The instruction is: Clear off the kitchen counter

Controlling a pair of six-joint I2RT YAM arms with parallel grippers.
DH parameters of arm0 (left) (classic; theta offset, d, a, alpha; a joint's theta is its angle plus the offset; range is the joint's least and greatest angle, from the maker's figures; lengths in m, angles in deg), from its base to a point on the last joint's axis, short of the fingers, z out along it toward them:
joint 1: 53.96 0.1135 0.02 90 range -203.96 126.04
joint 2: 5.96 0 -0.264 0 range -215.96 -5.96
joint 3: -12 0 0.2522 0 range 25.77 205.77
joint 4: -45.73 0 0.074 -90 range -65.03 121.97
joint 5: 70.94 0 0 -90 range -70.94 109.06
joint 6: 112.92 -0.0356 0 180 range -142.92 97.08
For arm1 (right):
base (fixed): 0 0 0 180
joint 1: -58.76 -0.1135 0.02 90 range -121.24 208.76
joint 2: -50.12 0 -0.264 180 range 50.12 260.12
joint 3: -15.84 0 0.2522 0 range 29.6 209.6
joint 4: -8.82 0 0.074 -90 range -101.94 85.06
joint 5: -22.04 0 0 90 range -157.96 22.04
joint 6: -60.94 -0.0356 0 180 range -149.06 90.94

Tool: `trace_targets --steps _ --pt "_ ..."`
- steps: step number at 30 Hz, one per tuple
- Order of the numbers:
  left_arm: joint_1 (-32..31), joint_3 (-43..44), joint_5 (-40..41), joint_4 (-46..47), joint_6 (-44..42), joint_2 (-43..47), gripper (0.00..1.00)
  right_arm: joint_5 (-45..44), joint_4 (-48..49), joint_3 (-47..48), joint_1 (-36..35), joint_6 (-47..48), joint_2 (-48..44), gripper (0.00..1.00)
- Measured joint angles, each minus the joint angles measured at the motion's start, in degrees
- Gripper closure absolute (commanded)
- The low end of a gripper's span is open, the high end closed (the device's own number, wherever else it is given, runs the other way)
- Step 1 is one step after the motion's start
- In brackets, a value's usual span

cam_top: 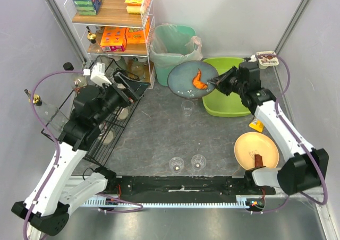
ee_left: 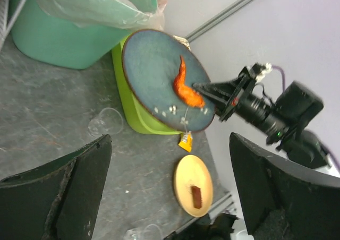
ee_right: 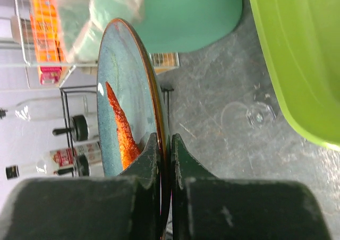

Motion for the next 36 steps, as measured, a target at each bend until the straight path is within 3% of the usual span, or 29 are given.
trace_targets --steps 6,15,24,30,36 --pt "0.00 0.04 0.31 -3.39 -7.80 2.86 0.05 -1.33 -1.05 12.83 1.01 0.52 9.22 1.00" --pt "0.00 -1.14 0.17 -6.62 -12.57 4.90 0.05 -2.71 -0.61 27.93 0.98 0.61 20.50 1.00" --pt "0.00 -1.86 0.15 -6.86 -16.85 4.11 0.05 -6.25 -2.34 51.32 1.01 0.83 40.17 1.00" --pt "0.00 -3.96 0.11 -7.21 -18.62 4.57 0.05 -8.72 0.87 55.45 0.98 0.66 45.92 1.00" --pt "0.00 -5.79 -0.22 -7.23 -19.45 6.38 0.05 -11.91 2.95 57.00 0.17 6.62 48.98 1.00"
